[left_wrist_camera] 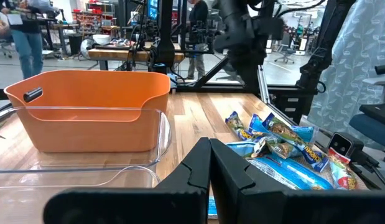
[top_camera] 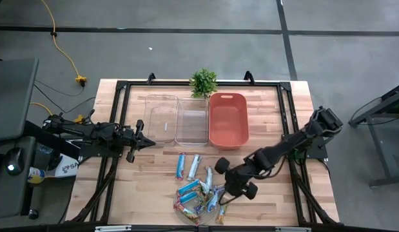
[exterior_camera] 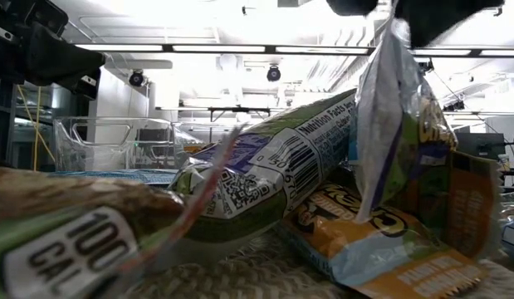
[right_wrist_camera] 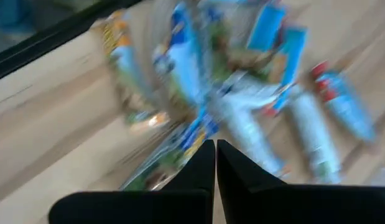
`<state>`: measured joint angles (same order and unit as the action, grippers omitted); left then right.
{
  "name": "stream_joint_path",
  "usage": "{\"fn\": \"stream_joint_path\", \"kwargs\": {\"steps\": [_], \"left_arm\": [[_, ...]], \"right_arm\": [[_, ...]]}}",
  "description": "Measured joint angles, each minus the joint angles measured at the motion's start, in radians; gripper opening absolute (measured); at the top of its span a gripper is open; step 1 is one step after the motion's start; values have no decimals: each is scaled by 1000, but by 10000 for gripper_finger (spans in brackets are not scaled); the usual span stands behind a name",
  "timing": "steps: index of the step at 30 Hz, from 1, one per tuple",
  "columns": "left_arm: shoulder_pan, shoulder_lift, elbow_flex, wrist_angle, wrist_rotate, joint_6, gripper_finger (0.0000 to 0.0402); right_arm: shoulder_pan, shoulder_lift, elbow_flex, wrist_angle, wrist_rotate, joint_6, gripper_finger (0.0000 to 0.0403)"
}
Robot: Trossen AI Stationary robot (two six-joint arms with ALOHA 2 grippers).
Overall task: Pick and place Granola Bars by type
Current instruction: Put the right green granola bar into the orange bin
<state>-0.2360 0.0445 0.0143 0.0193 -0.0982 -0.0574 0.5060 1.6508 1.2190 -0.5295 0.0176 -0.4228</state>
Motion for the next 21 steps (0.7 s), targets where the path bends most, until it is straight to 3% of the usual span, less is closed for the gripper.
{"fn": "stream_joint_path", "kwargs": {"steps": [5,15,21], "left_arm": [[0,0,0,0,0,0,1],[0,0,0,0,0,0,1],[0,0,0,0,0,0,1]], "right_arm": [[14,2,0,122,27,48,25],[27,62,1,205,47,135,163],[55,128,1,217,69,128,194]]}}
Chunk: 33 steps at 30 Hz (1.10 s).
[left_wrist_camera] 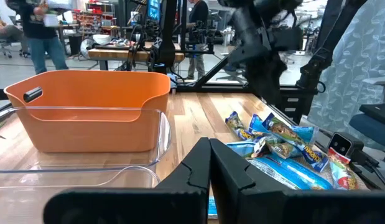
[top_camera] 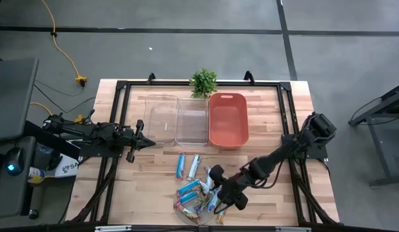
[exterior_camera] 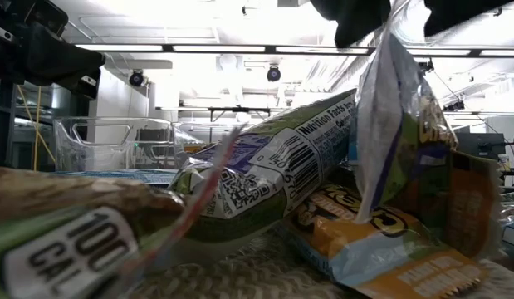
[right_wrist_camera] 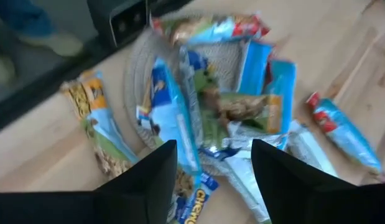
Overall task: Pick and place Granola Bars by type
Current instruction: Put the right green granola bar into the orange bin
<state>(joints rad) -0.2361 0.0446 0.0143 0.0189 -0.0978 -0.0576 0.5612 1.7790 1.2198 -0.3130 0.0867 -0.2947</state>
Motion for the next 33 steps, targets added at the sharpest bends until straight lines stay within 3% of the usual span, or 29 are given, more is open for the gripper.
{"fn": "stream_joint_path", "kwargs": {"steps": [10,33], "left_arm": [[0,0,0,0,0,0,1],[0,0,0,0,0,0,1]], "right_arm": [[31,40,0,2,169,-40,195],[28,40,0,86,95,-125,195]]}}
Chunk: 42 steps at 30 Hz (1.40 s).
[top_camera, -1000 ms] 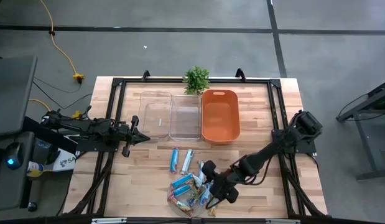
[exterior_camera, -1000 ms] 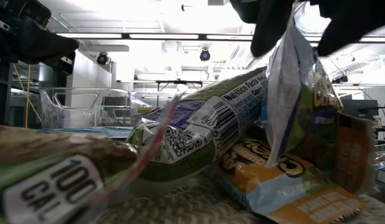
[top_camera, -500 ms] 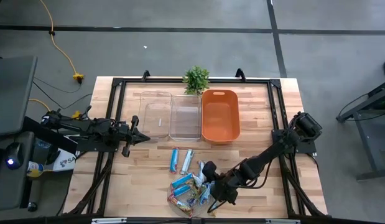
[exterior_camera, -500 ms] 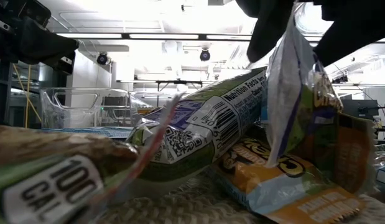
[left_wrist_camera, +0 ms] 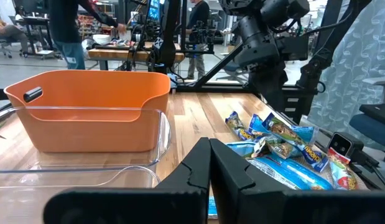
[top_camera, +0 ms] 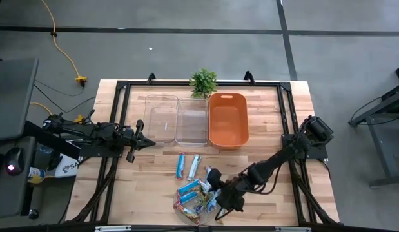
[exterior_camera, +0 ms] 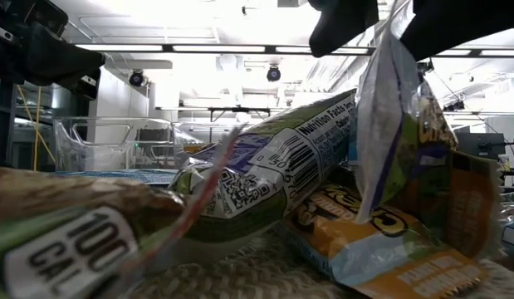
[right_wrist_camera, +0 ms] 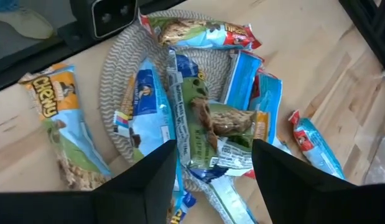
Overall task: Pick and place Granola Bars by type
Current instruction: Put the right green granola bar into the orange bin
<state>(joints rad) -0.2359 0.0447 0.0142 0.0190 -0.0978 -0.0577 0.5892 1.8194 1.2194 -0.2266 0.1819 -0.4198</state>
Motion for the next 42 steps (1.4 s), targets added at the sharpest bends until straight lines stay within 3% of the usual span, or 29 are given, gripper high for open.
{"fn": "stream_joint_path", "kwargs": {"steps": [13,30,42], "left_arm": [[0,0,0,0,0,0,1],[0,0,0,0,0,0,1],[0,0,0,0,0,0,1]], "right_arm": [[1,55,0,19,57,-29,195],[-7,95,0,23,48,-34,193],[-6,95,0,26,80,-34,146]]}}
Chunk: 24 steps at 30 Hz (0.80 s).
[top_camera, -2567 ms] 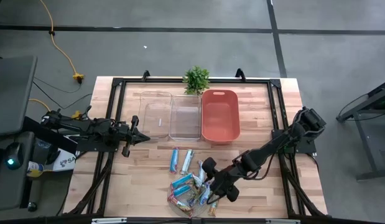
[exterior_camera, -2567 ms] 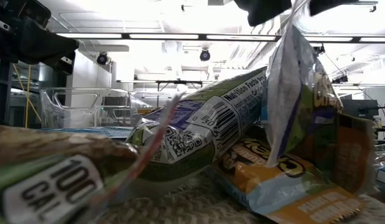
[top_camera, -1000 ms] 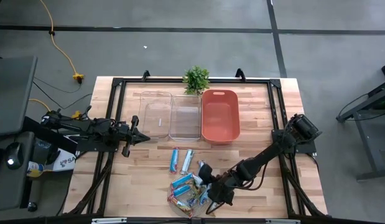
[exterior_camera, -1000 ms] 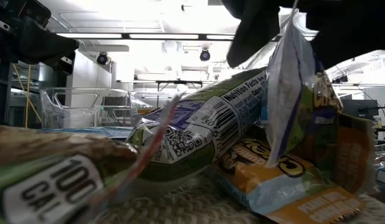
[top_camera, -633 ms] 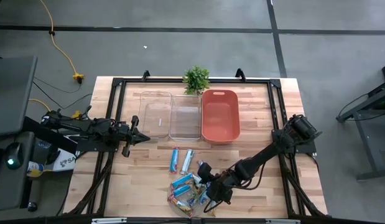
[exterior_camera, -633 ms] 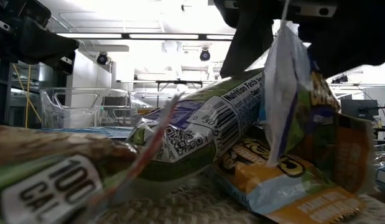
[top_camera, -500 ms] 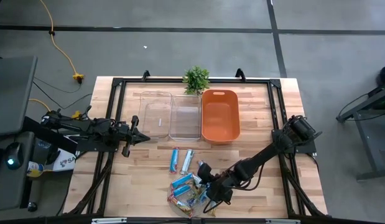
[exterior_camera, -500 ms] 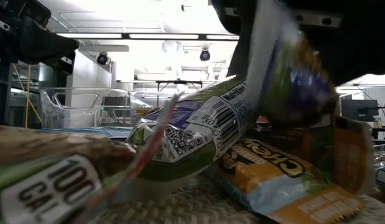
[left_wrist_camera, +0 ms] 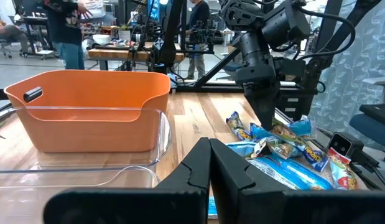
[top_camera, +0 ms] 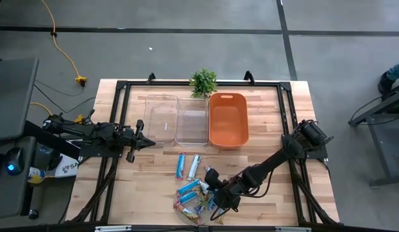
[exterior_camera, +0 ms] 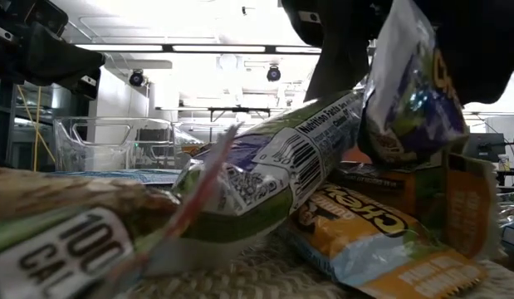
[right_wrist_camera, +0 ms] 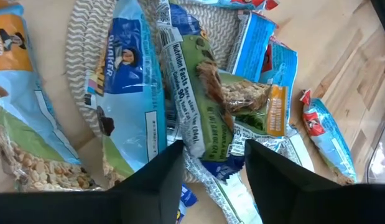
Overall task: Pick and place Granola Bars by type
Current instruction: Put the right green granola bar into the orange bin
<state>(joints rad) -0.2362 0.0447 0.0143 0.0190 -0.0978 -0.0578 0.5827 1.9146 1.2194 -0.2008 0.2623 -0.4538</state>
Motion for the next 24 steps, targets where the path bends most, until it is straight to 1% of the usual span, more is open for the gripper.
{"fn": "stream_joint_path", "kwargs": {"steps": [12,17,24], "left_arm": [[0,0,0,0,0,0,1],[0,0,0,0,0,0,1],[0,0,0,0,0,0,1]], "right_arm": [[0,-1,0,0,1,5,79],[0,-2,0,0,17,8,54],[0,-3,0,1,18,8,36]]}}
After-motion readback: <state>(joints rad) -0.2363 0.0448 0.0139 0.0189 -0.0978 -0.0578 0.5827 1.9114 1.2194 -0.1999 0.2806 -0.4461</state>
